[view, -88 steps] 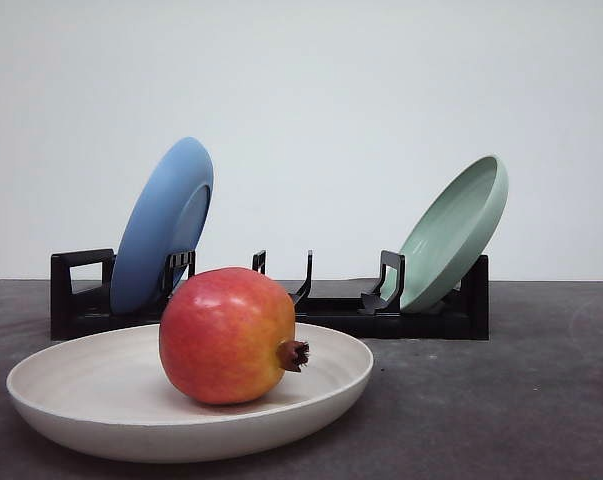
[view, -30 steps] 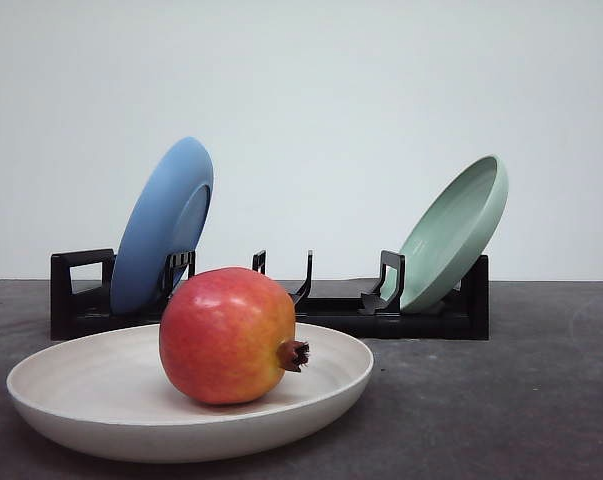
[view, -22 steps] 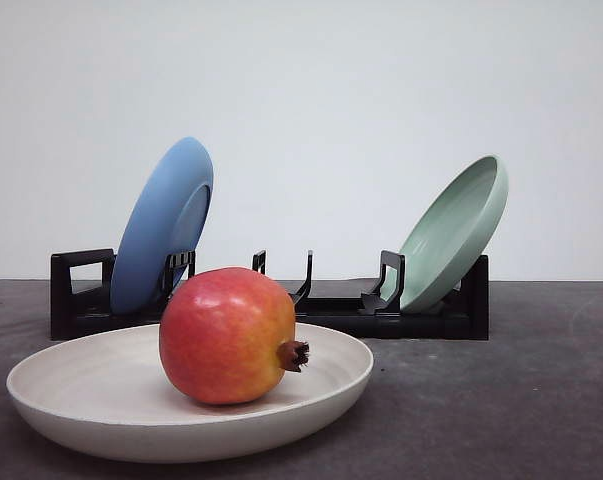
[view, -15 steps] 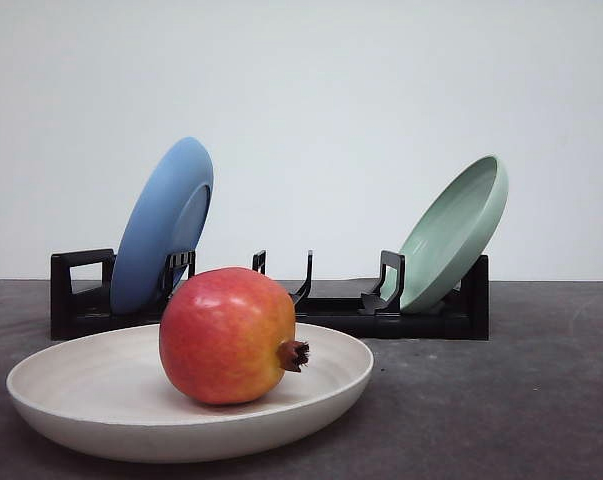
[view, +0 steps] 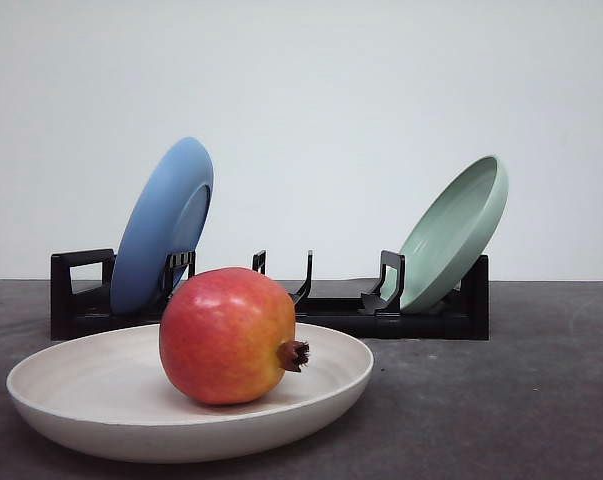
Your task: Place pomegranate in white plate
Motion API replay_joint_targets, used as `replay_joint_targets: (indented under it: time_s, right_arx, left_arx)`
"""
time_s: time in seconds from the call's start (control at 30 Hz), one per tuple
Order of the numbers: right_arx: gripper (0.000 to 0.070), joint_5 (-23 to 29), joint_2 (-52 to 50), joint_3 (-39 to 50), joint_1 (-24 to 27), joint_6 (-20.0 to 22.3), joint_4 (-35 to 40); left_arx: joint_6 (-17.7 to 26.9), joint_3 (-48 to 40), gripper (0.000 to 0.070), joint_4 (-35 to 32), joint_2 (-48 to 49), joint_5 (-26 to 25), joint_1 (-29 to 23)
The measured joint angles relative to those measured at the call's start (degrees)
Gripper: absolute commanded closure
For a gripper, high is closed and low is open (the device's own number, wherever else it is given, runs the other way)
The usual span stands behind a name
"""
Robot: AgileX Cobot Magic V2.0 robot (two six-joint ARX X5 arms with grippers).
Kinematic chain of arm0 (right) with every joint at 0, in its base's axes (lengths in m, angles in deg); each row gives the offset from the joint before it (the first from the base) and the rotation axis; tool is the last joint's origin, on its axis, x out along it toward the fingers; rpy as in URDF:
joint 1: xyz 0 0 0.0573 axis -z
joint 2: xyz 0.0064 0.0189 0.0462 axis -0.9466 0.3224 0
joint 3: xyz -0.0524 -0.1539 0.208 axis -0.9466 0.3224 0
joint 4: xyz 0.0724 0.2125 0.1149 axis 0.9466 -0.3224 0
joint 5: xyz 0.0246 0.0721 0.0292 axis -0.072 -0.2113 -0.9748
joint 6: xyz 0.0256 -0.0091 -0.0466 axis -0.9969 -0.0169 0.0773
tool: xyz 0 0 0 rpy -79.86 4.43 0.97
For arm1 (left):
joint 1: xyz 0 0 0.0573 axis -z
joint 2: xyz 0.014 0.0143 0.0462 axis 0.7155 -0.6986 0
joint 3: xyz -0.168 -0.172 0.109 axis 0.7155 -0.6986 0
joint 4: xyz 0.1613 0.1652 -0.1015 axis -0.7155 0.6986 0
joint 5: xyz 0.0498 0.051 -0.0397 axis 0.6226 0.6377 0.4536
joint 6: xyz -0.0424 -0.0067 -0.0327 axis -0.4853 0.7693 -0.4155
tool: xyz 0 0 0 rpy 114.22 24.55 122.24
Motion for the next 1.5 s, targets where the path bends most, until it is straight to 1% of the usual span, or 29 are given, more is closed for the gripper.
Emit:
replay_joint_targets:
  time_s: [1.5]
  right_arx:
    - [0.0679, 0.0, 0.0, 0.0, 0.0, 0.0, 0.0]
  left_arx:
    - [0.0, 0.0, 0.07, 0.0, 0.0, 0.0, 0.0]
